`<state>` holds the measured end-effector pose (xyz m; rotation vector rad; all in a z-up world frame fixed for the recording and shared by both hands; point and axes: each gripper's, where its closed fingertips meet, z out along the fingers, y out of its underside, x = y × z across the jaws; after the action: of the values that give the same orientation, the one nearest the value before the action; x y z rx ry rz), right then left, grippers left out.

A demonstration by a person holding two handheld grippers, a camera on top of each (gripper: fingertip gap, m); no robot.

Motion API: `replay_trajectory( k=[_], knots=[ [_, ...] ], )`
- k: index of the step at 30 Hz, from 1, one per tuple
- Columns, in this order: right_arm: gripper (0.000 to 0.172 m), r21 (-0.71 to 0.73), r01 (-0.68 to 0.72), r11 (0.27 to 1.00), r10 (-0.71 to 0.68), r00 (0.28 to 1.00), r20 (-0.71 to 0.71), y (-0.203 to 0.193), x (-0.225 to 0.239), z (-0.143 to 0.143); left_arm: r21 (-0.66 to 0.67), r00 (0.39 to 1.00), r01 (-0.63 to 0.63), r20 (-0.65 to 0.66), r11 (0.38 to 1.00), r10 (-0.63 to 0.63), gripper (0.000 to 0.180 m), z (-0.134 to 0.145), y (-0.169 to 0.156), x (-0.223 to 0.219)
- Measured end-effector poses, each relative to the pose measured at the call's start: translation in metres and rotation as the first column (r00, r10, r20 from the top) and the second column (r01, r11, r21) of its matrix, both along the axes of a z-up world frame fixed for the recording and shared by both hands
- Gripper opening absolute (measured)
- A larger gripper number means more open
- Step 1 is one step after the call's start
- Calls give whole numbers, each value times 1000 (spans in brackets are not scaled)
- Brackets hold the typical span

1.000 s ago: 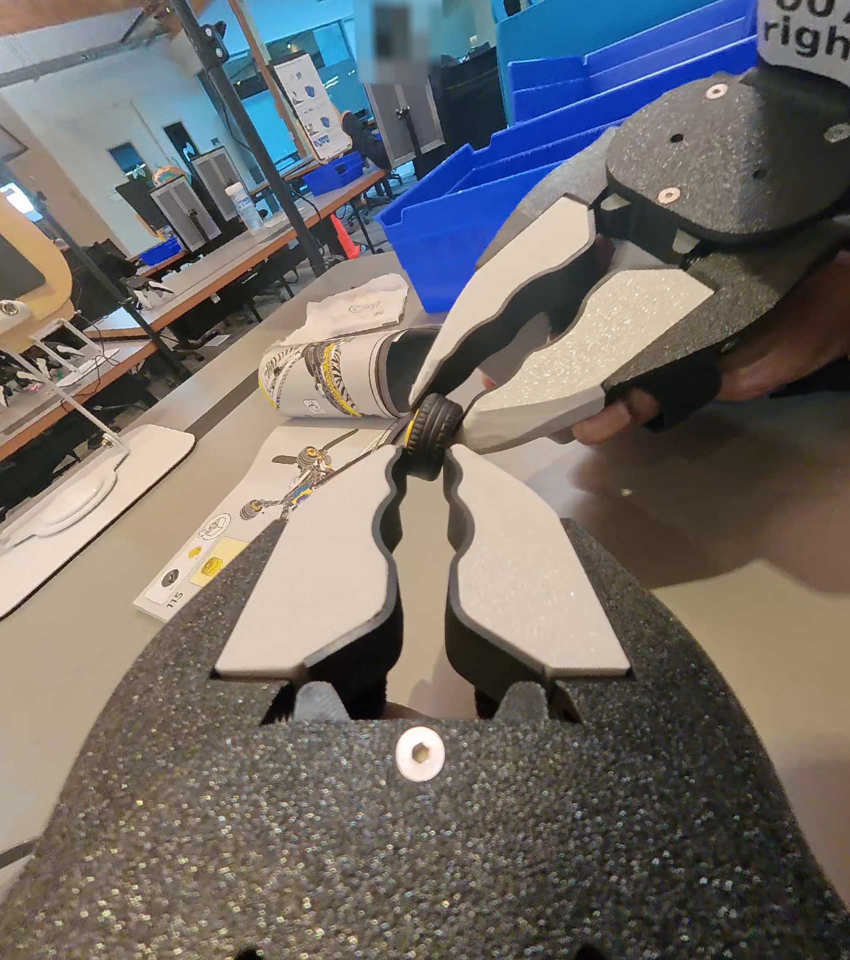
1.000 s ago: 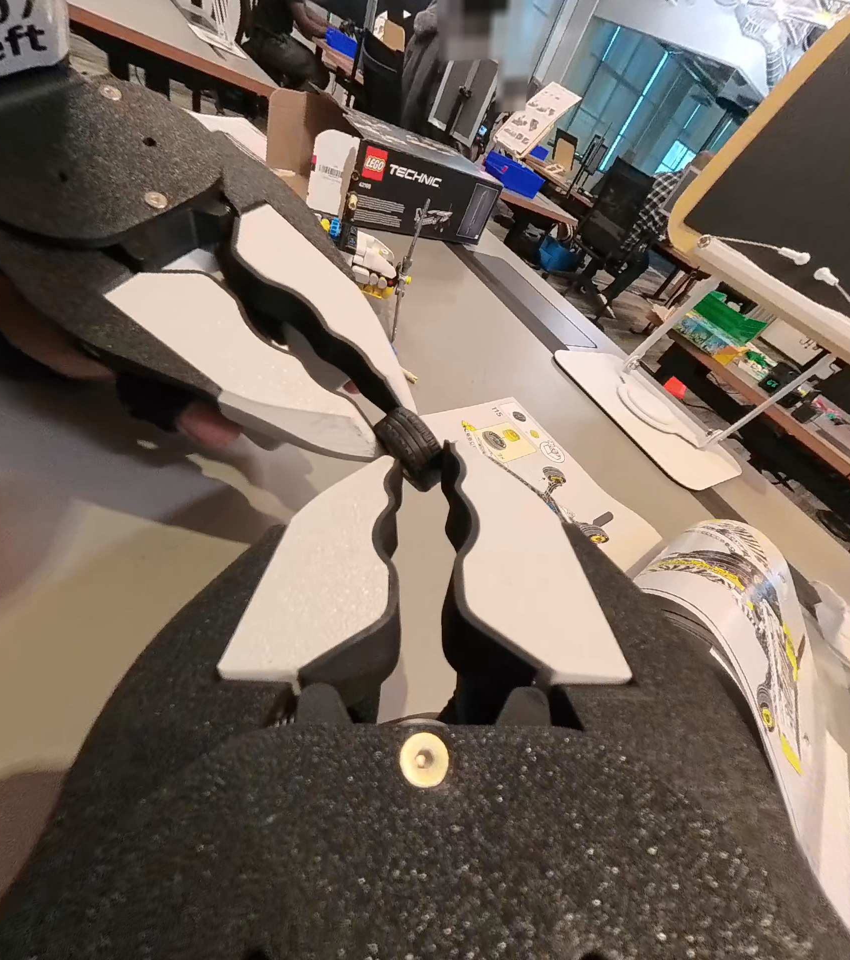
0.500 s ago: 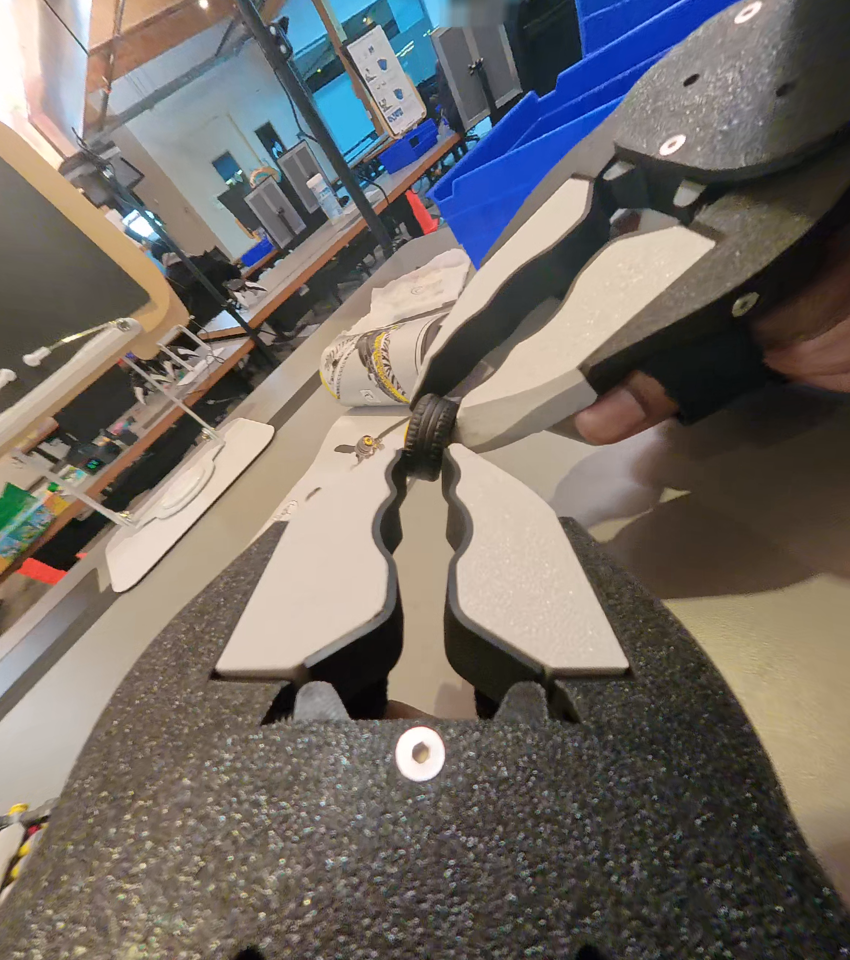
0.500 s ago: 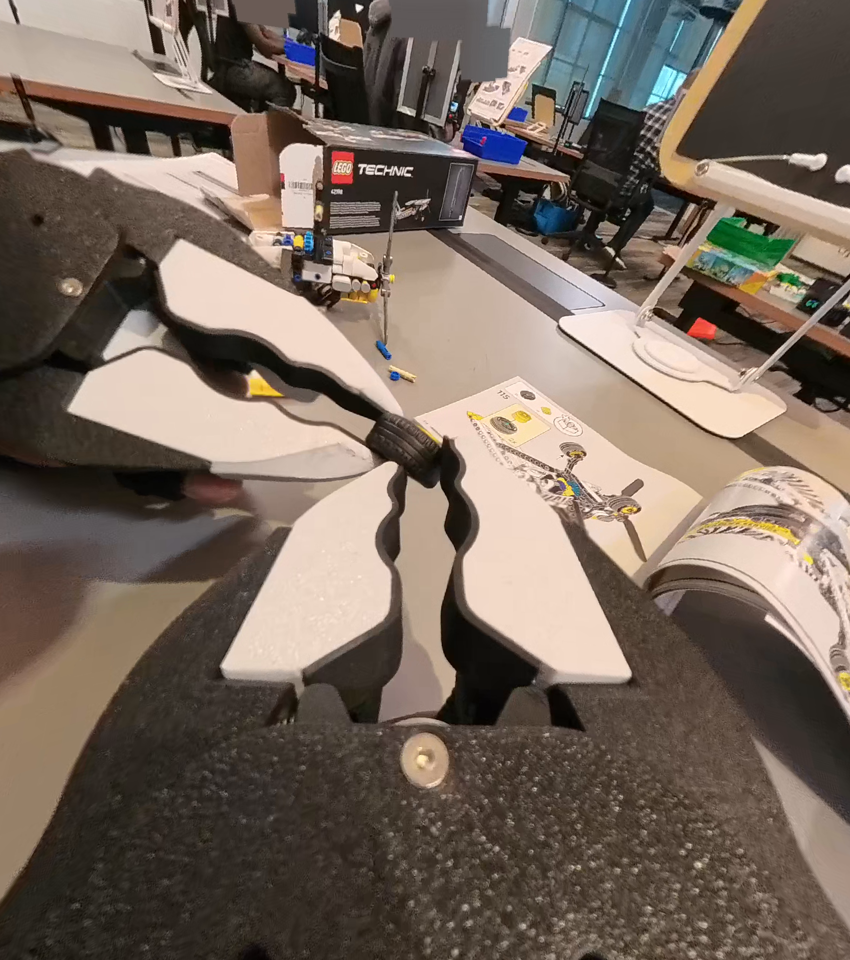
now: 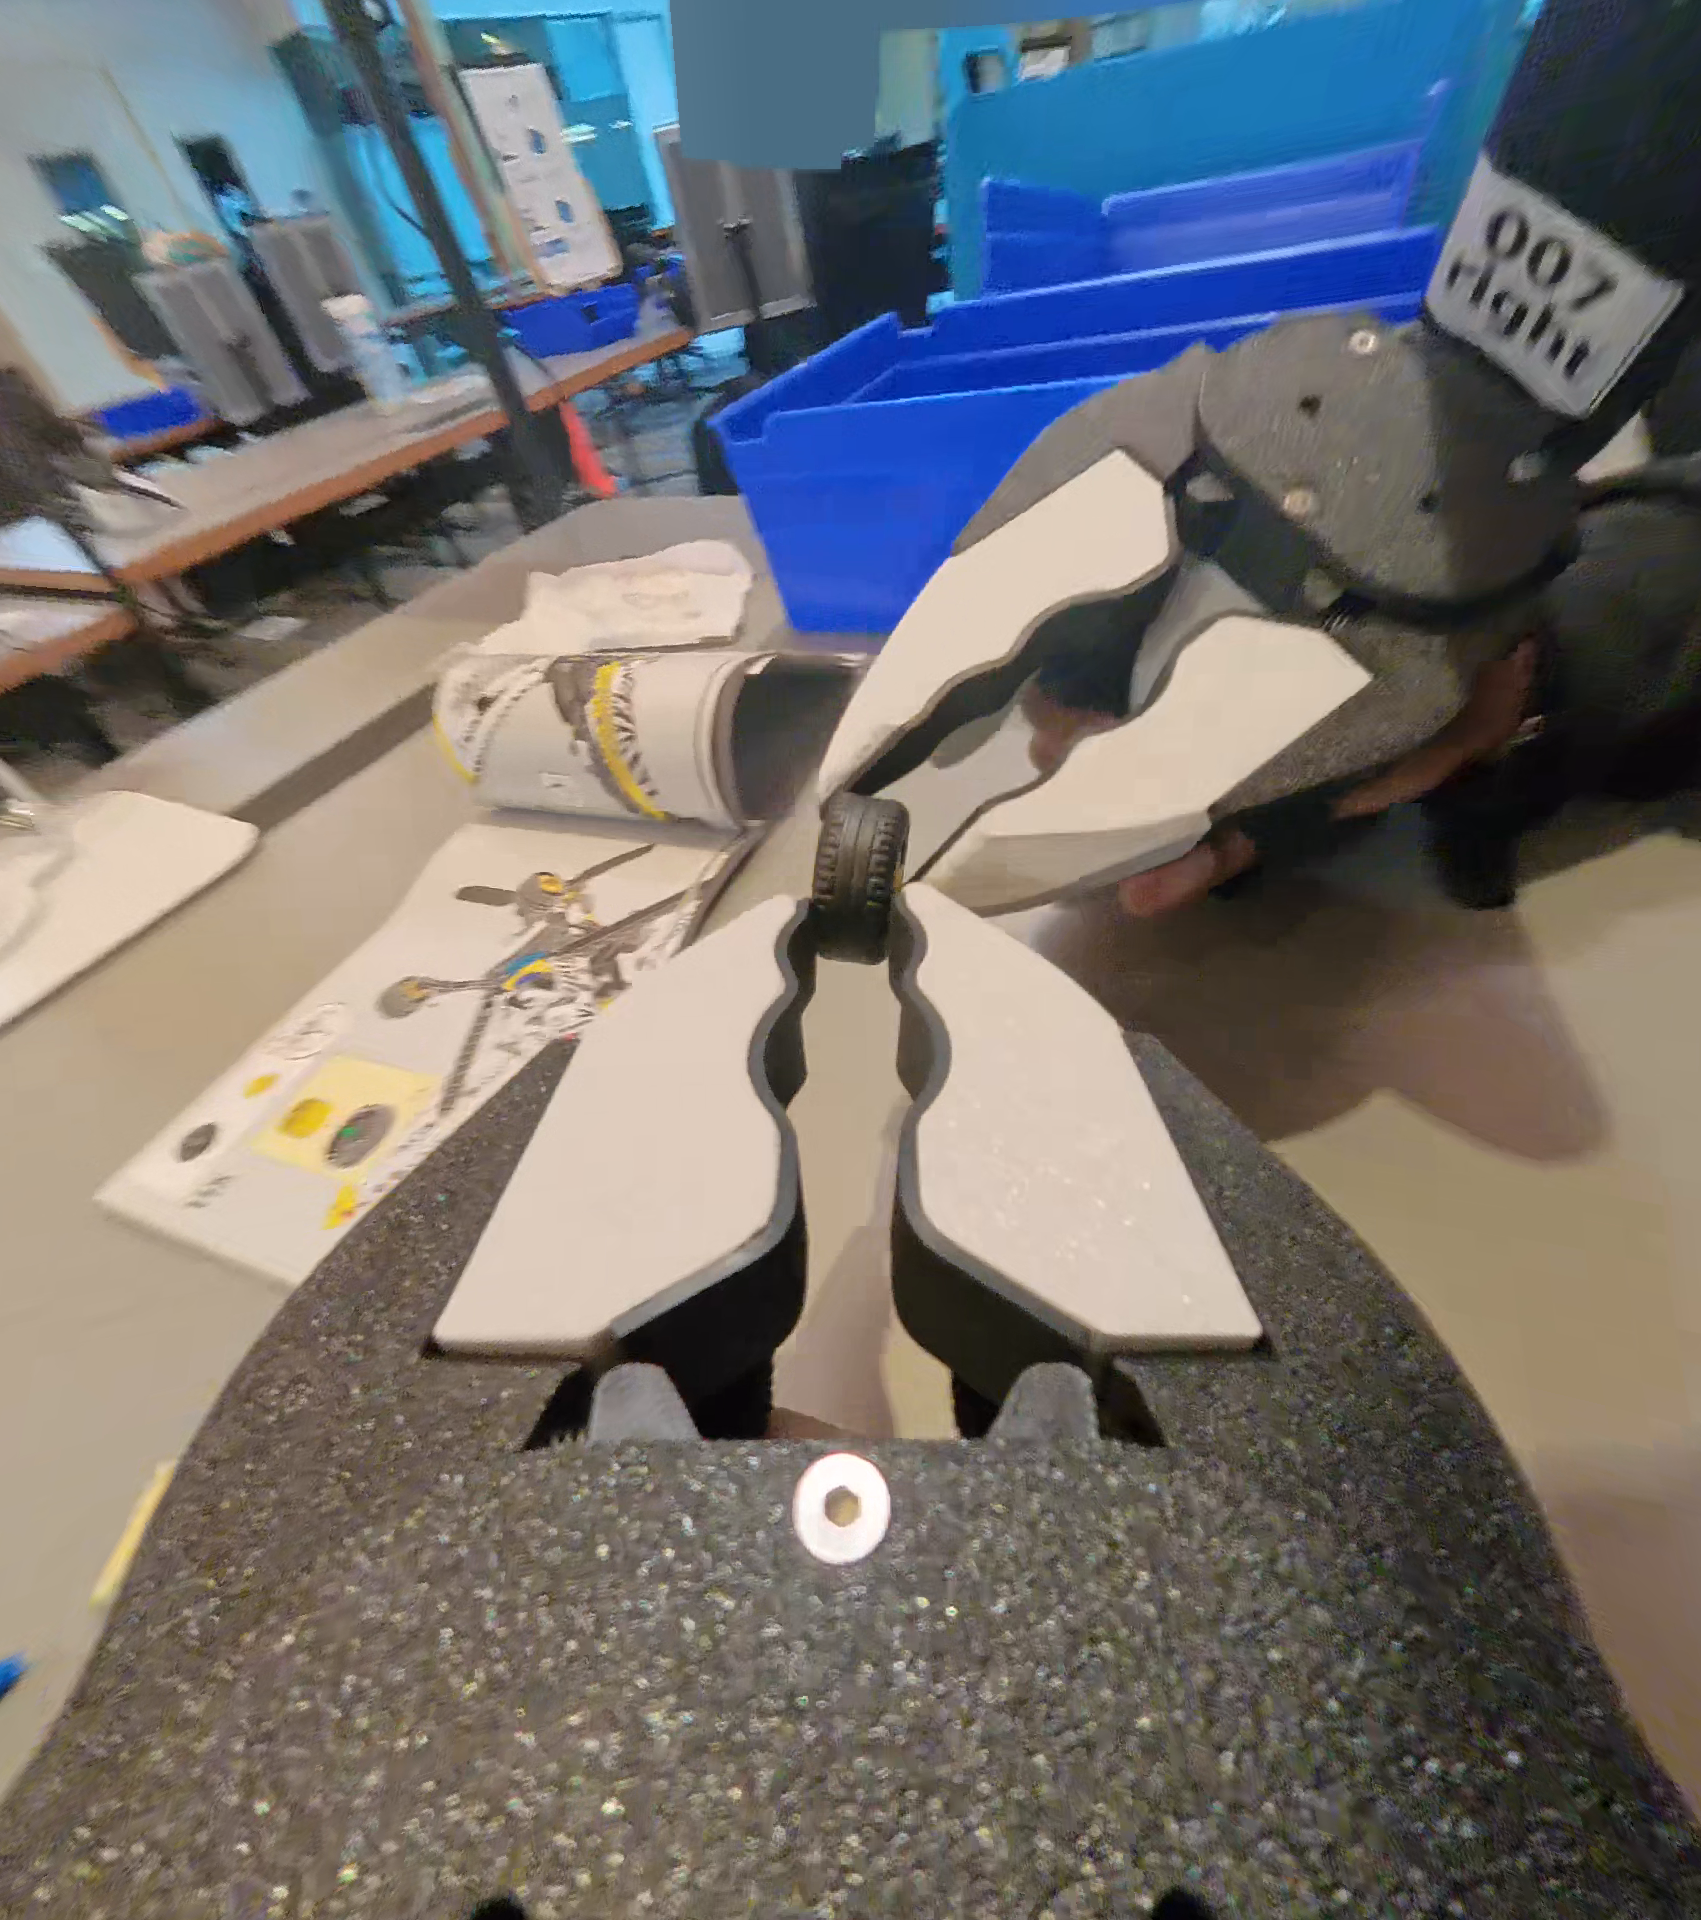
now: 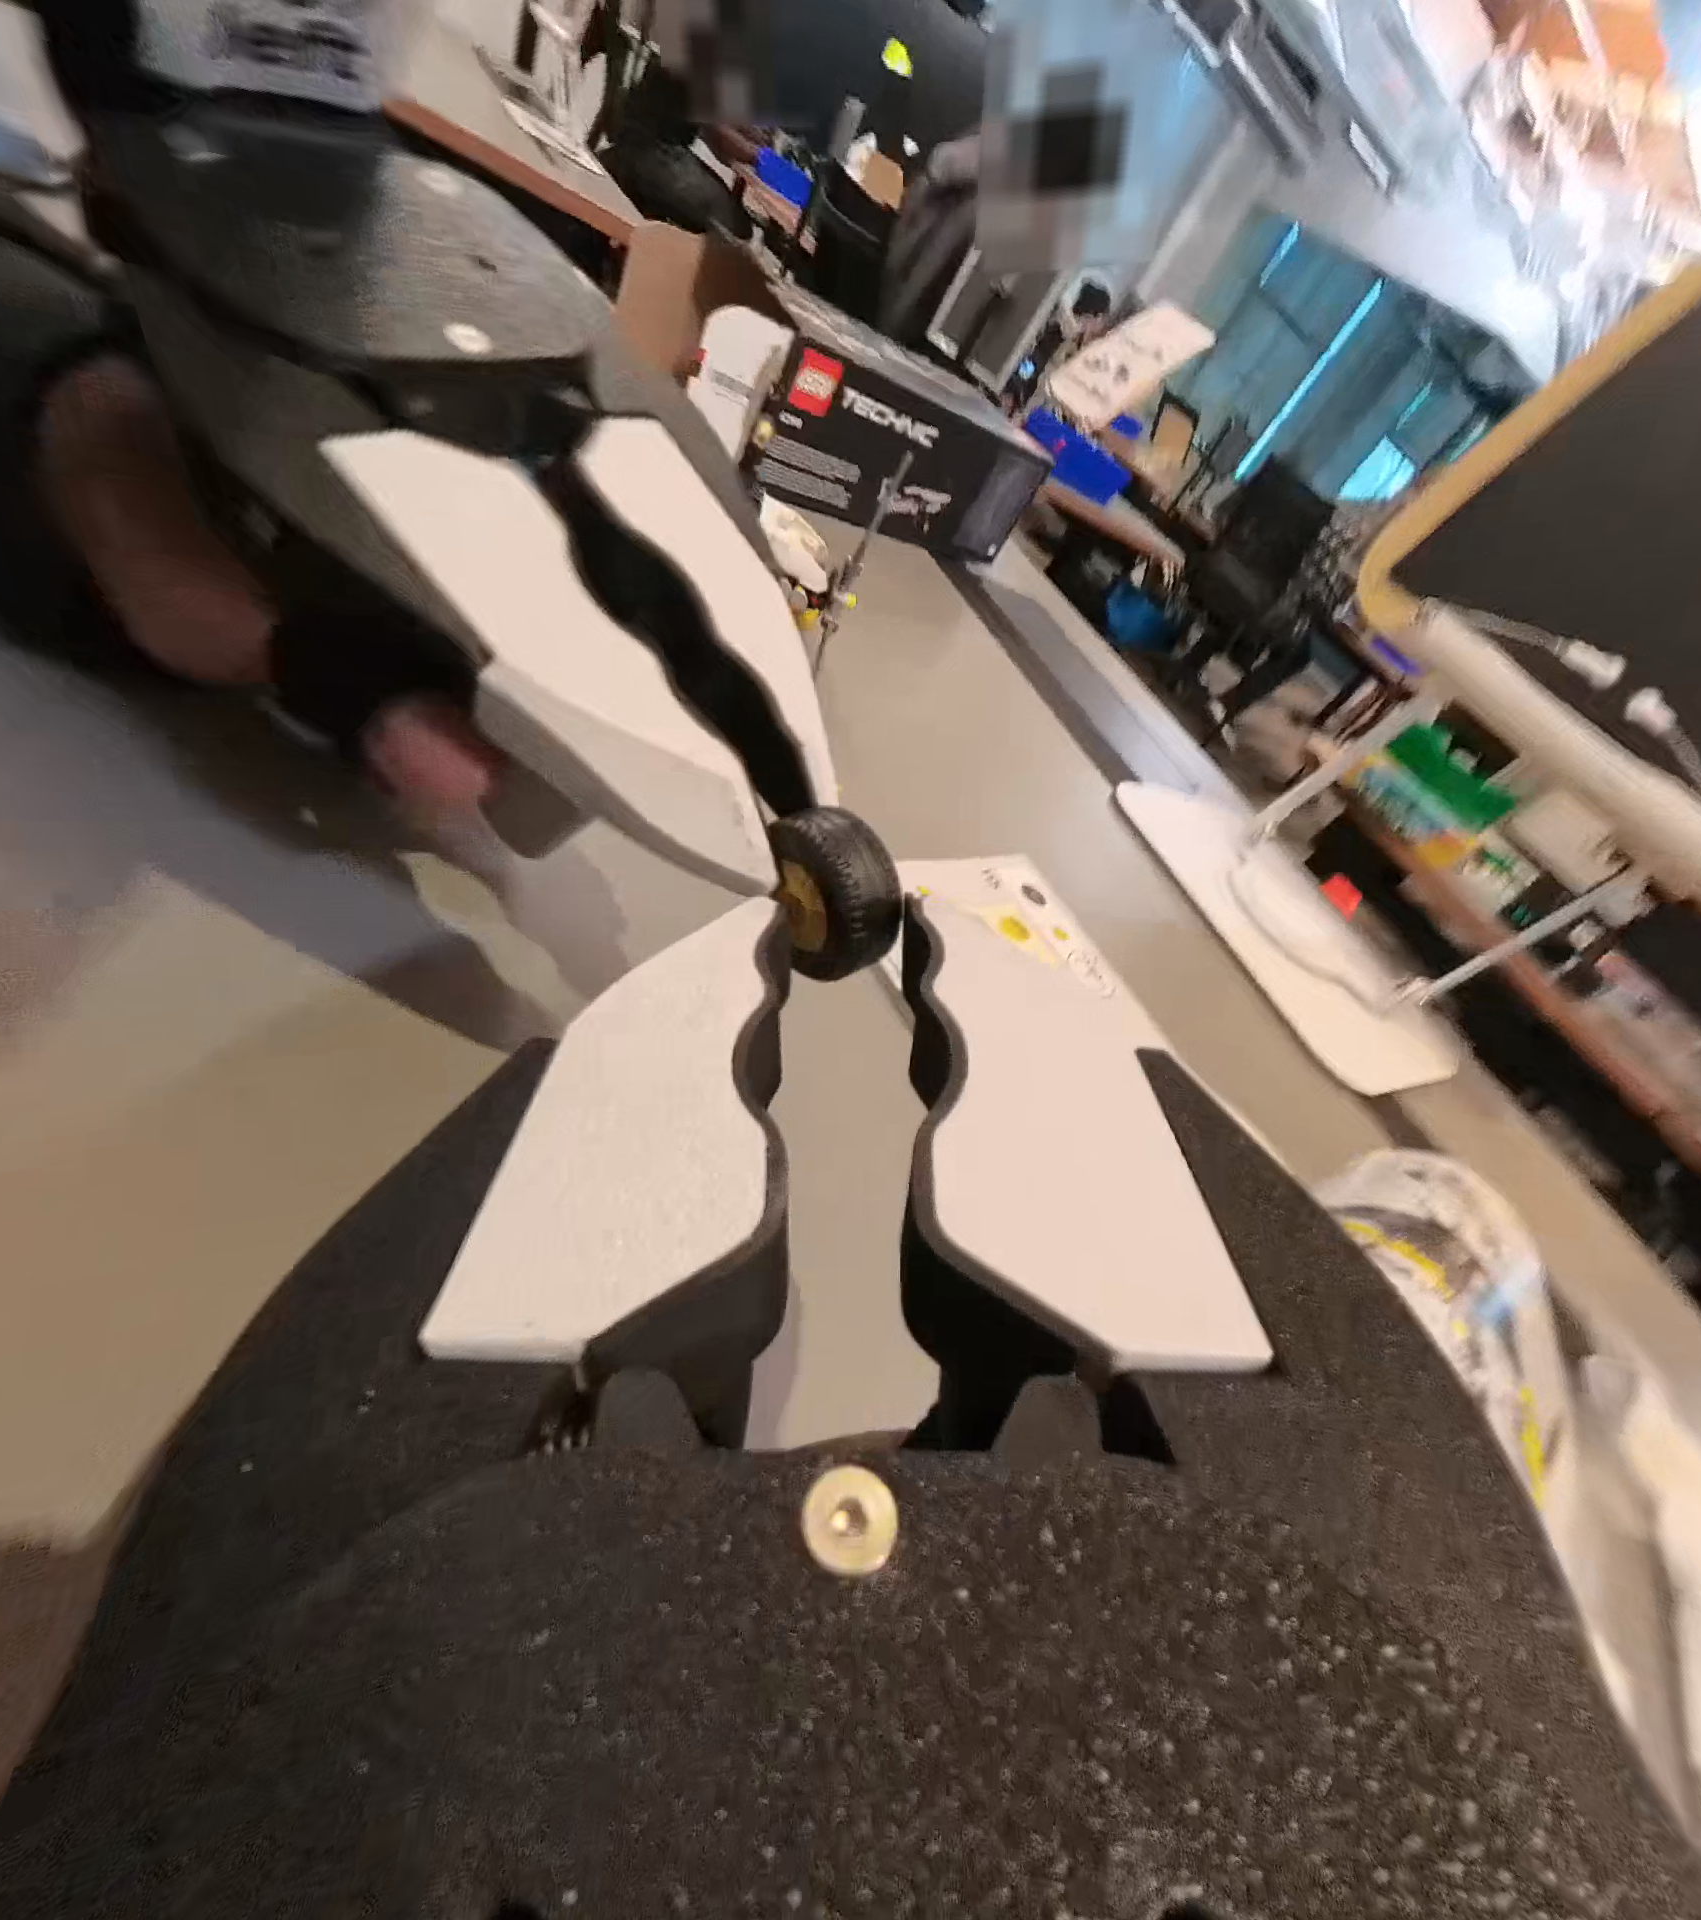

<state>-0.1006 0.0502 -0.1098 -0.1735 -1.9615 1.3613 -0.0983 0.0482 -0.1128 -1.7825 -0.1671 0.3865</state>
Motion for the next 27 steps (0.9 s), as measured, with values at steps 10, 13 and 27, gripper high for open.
replay_trajectory(
  k=[10, 13, 27],
  knots=[
    [18, -149, -91, 985, 133, 942, 307, -1, 5, -10, 47, 945, 147, 289, 988, -155, 14, -12, 2, 6],
    [16, -189, -65, 980, 131, 925, 357, 0, 4, -9, 47, 944, 123, 304, 991, -131, 14, -13, 2, 6],
    [13, -142, 94, 985, -40, 939, 341, 0, -3, -12, -23, 973, -44, 226, 999, 48, 13, -18, 1, -2]
  ],
)
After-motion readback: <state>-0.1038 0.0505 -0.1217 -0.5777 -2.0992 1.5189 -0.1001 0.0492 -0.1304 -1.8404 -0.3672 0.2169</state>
